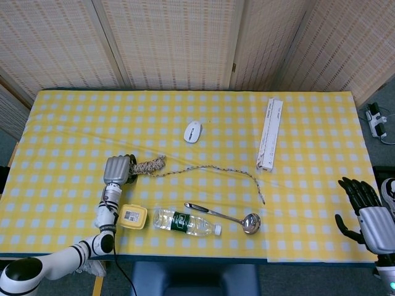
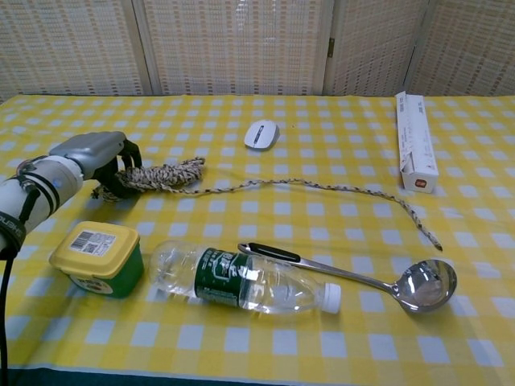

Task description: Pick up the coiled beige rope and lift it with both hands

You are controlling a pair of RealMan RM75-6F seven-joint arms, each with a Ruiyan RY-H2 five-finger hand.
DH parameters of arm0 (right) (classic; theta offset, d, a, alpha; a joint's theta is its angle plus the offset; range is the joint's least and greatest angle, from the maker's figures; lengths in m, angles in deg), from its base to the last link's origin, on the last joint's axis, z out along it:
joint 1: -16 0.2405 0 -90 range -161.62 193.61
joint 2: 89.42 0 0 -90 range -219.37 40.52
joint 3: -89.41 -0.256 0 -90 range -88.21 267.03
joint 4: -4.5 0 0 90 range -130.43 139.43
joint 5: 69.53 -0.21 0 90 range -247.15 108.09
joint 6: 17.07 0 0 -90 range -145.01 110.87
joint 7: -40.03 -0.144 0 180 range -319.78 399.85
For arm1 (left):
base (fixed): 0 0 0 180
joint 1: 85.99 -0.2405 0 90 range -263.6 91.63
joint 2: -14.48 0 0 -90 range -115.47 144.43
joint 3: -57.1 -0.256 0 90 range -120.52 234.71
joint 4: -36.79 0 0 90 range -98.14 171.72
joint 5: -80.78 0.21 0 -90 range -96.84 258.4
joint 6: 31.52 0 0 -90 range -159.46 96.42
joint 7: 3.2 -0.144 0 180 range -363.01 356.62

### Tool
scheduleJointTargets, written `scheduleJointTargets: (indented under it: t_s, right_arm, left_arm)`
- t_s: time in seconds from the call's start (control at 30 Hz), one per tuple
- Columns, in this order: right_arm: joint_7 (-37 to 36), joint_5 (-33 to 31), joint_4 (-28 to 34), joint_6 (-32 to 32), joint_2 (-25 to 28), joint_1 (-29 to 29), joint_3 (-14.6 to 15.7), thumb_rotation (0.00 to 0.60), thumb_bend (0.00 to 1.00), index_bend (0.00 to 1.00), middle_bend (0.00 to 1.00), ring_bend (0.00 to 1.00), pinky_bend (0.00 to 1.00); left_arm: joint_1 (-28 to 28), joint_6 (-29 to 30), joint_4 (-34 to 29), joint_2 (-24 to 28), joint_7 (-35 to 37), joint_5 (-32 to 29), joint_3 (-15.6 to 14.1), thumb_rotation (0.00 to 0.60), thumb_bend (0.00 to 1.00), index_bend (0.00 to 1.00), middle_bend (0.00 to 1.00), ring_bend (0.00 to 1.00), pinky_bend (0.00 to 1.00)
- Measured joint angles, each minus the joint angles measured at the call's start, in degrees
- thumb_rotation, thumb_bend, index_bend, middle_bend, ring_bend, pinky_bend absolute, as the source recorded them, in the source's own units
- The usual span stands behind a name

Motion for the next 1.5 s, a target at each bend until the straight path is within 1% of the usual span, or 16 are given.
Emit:
scheduleJointTargets:
  t_s: [0.1,0.17,0.3,0.4,0.57,0.67,0.8,0.9,1.13,1.23,1.33,1.5]
  right_arm:
    - [0.4,0.1,0.4,0.0,0.1,0.0,0.0,0.6,0.47,0.06,0.08,0.05,0.0]
    - [0.6,0.0,0.6,0.0,0.3,0.0,0.0,0.6,0.47,0.06,0.08,0.04,0.0]
    - [1.1,-0.1,1.1,-0.1,0.5,0.0,0.0,0.6,0.47,0.06,0.09,0.05,0.0]
    - [1.9,-0.3,1.5,-0.5,0.5,0.1,-0.1,0.6,0.47,0.06,0.1,0.05,0.0]
    - [4.2,-1.0,2.7,-2.2,-0.1,1.1,-0.5,0.6,0.47,0.06,0.12,0.07,0.0]
    - [6.4,-1.5,3.7,-3.7,-1.0,2.2,-1.1,0.6,0.47,0.1,0.13,0.09,0.02]
    - [9.0,-2.8,5.0,-6.7,-2.9,4.6,-2.6,0.6,0.47,0.16,0.14,0.09,0.03]
    - [10.5,-4.1,5.8,-9.8,-4.2,6.7,-3.6,0.6,0.47,0.18,0.14,0.09,0.04]
    - [15.8,-10.3,8.1,-19.0,-7.1,13.3,-6.8,0.6,0.47,0.27,0.14,0.1,0.04]
    - [18.9,-13.1,8.8,-22.1,-8.5,16.3,-8.2,0.6,0.47,0.3,0.14,0.1,0.04]
    - [22.0,-15.8,9.0,-24.8,-10.1,19.0,-9.4,0.6,0.47,0.31,0.14,0.1,0.04]
    - [27.6,-20.4,8.1,-28.5,-13.3,23.2,-11.0,0.6,0.47,0.33,0.14,0.1,0.04]
  left_arm:
    - [-0.2,-0.1,0.9,-0.3,2.1,1.1,0.1,0.6,0.34,0.62,0.61,0.59,0.69]
    - [-0.4,-0.1,1.4,-0.3,4.1,2.3,0.0,0.6,0.37,0.65,0.64,0.61,0.73]
    - [-1.1,0.0,1.3,0.6,8.6,5.5,-0.5,0.6,0.42,0.67,0.66,0.63,0.74]
    - [-2.0,0.7,0.0,2.1,11.7,8.9,-1.3,0.6,0.44,0.68,0.67,0.64,0.74]
    - [-3.4,3.3,-4.9,5.7,14.3,14.4,-3.1,0.6,0.45,0.68,0.67,0.64,0.74]
    - [-4.1,4.8,-8.6,7.9,14.7,16.4,-3.9,0.6,0.45,0.68,0.67,0.64,0.74]
    - [-4.8,5.6,-14.3,11.1,14.2,17.7,-4.6,0.6,0.45,0.68,0.67,0.64,0.74]
    - [-5.2,5.6,-19.5,14.0,12.9,18.1,-5.0,0.6,0.45,0.68,0.67,0.64,0.74]
    - [-6.0,5.8,-32.1,21.7,6.0,17.1,-5.5,0.6,0.45,0.68,0.67,0.64,0.74]
    - [-6.5,6.3,-36.4,24.9,3.3,16.2,-5.4,0.6,0.45,0.68,0.67,0.64,0.74]
    - [-7.0,7.3,-39.1,27.3,1.1,15.3,-5.4,0.6,0.45,0.68,0.67,0.64,0.74]
    - [-7.7,8.1,-41.2,29.7,0.0,13.8,-5.1,0.6,0.45,0.68,0.67,0.64,0.74]
